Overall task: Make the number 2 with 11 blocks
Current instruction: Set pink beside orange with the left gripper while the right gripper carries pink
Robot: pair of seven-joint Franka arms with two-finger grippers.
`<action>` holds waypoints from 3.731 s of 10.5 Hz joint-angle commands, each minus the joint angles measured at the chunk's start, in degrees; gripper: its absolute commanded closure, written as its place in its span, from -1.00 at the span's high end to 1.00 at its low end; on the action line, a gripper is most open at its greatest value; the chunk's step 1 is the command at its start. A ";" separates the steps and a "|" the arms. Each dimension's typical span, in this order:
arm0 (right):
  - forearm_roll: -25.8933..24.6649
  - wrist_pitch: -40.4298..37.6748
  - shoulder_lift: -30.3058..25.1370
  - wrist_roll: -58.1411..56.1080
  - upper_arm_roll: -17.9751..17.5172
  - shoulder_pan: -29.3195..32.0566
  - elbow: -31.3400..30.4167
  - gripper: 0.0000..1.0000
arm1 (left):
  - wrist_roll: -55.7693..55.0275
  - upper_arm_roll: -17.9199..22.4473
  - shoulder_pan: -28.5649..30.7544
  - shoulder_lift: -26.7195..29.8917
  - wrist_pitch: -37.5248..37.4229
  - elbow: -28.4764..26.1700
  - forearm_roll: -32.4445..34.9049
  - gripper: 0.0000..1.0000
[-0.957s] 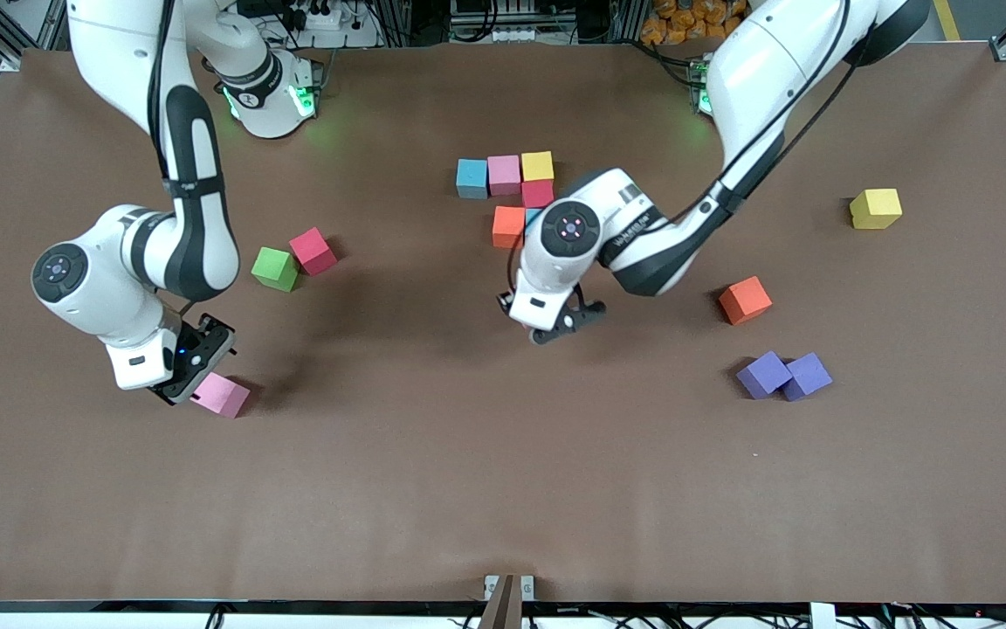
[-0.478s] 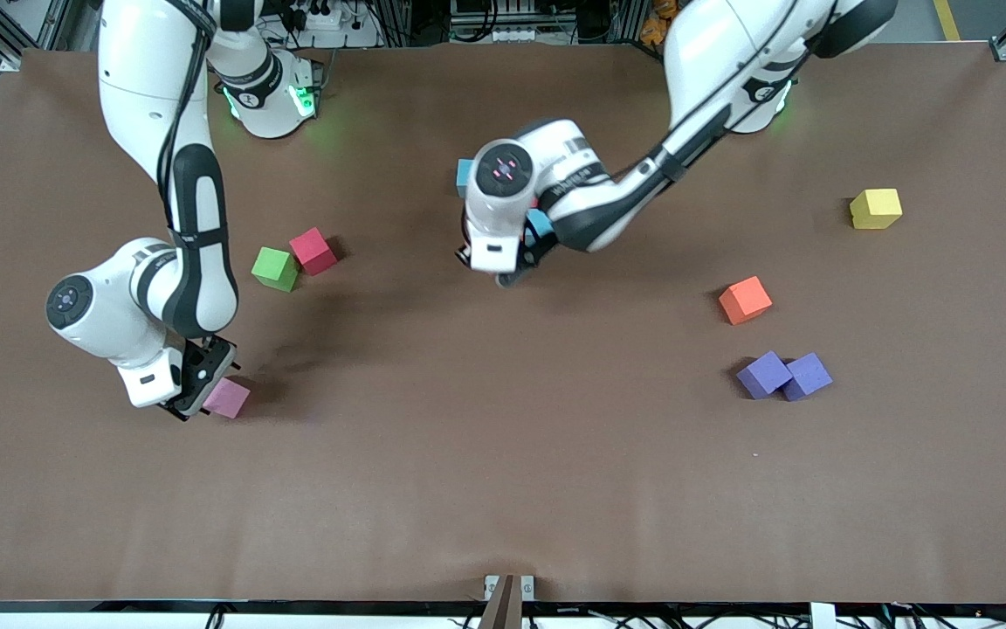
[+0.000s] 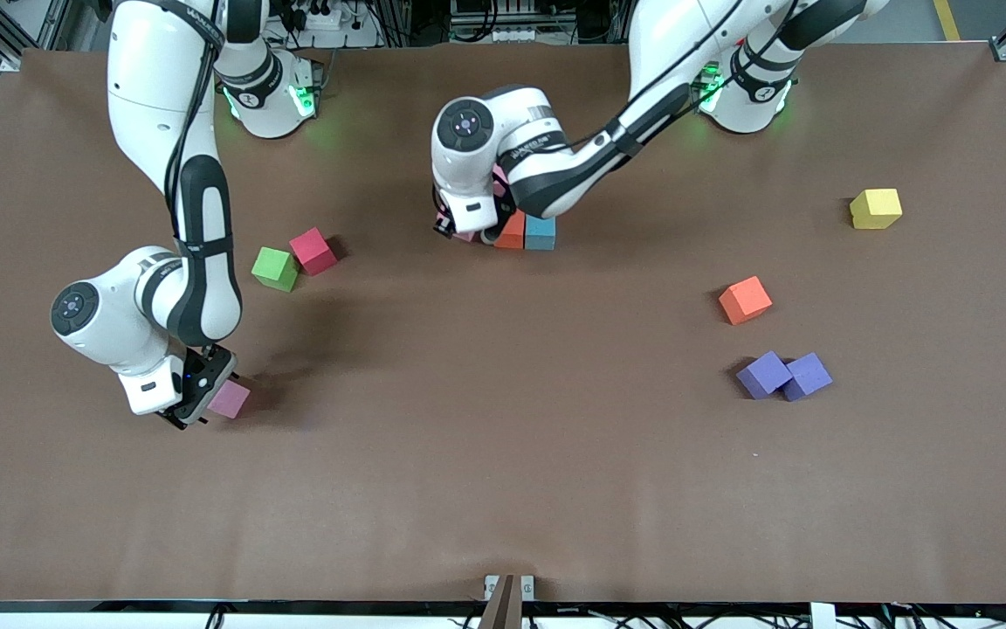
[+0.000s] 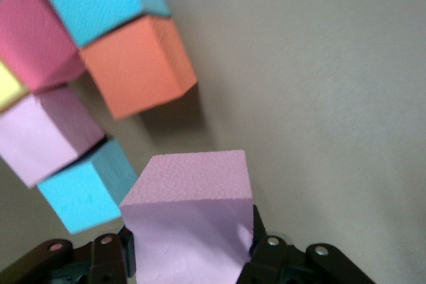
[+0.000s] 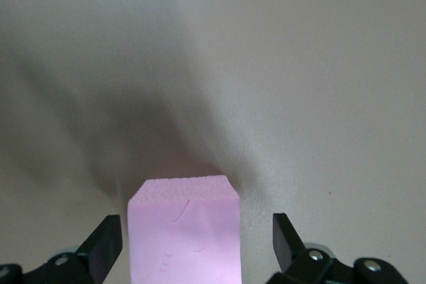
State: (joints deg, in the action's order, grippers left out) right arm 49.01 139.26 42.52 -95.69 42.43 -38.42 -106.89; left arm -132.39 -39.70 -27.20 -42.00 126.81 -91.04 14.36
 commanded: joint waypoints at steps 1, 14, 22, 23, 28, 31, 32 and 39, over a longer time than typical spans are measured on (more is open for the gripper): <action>2.67 0.48 0.72 -1.87 -3.57 4.75 1.16 1.00 | -9.50 1.81 -1.28 0.52 6.14 -3.51 -0.13 -0.16; 4.17 -9.54 -2.00 33.76 -0.26 -5.58 4.06 -0.62 | -25.02 2.17 -1.19 -0.18 12.75 -10.56 10.69 -0.12; 3.03 -25.25 -2.62 74.12 9.25 -20.56 6.77 -0.64 | -25.02 3.14 -0.93 -0.27 15.92 -13.55 10.77 -0.11; 1.11 -25.79 -2.71 77.28 8.90 -19.94 8.26 -0.64 | -25.02 3.14 -0.75 -0.27 16.01 -13.55 10.77 -0.11; -4.61 -27.73 -4.73 91.08 2.75 -17.65 12.49 -0.64 | -25.02 3.40 -0.40 -0.27 16.19 -14.25 10.77 -0.08; -10.66 -27.91 -5.25 104.08 -3.21 -15.90 16.88 -0.64 | -25.02 3.58 -0.40 -0.27 16.45 -14.34 10.77 -0.08; -12.95 -27.91 -5.26 108.73 -5.93 -14.76 18.72 -0.64 | -25.02 3.58 -0.31 -0.27 16.45 -14.34 10.77 -0.08; -15.26 -27.99 -5.26 112.12 -7.98 -14.05 20.23 -0.65 | -25.02 4.28 -0.31 -0.18 16.54 -14.25 10.77 0.00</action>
State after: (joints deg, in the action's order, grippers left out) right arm 35.38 112.24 38.68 15.09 35.79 -53.45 -86.77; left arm -155.15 -35.44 -27.86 -42.66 142.25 -104.46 23.28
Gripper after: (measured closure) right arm 0.419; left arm 0.396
